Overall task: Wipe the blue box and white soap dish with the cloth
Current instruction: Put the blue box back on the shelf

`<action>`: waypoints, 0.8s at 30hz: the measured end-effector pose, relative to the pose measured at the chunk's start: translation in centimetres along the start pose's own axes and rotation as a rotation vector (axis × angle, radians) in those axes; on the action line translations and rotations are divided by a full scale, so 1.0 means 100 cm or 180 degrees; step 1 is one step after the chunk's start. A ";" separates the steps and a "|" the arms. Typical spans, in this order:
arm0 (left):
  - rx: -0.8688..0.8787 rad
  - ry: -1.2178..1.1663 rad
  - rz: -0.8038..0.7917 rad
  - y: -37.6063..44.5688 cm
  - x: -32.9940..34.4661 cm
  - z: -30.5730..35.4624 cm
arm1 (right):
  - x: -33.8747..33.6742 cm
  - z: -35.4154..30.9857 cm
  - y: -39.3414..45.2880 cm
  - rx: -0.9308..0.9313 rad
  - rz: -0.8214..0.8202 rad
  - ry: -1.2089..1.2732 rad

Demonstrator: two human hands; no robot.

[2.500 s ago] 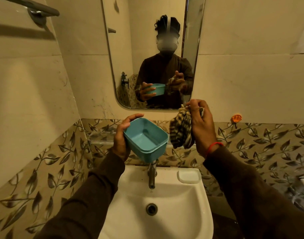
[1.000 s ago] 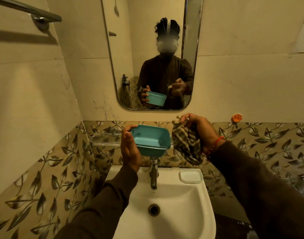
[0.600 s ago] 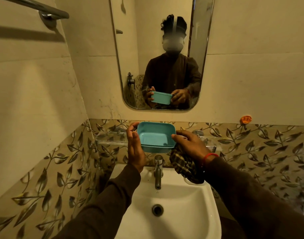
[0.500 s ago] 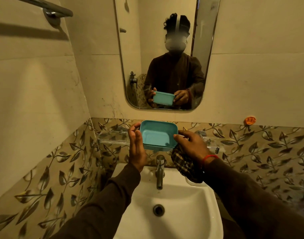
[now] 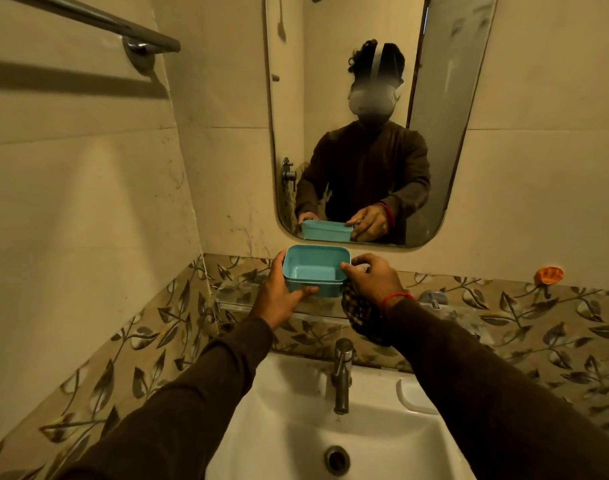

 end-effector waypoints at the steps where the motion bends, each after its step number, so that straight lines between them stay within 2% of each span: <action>1: -0.0056 0.0044 0.0026 0.004 0.000 -0.006 | 0.006 0.002 0.005 0.0055 -0.0025 -0.0011; 11: -0.0521 0.0352 -0.0190 0.008 0.018 -0.058 | 0.047 0.044 0.023 0.0242 -0.0464 -0.0613; 21: -0.0570 0.0477 -0.0418 0.014 0.019 -0.050 | 0.049 0.046 0.024 0.0299 -0.0566 -0.0556; 24: -0.0682 0.0462 -0.0486 0.010 0.018 -0.050 | 0.039 0.044 0.022 0.0279 -0.0325 -0.0487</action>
Point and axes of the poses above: each hand's wrist, its own y-axis towards the middle knuckle, its own x-axis out of the palm, z = x × y, the point moved 8 cm from there along y, towards the middle knuckle, and after that the axes turned 3 degrees about z, right-handed, at the moved point
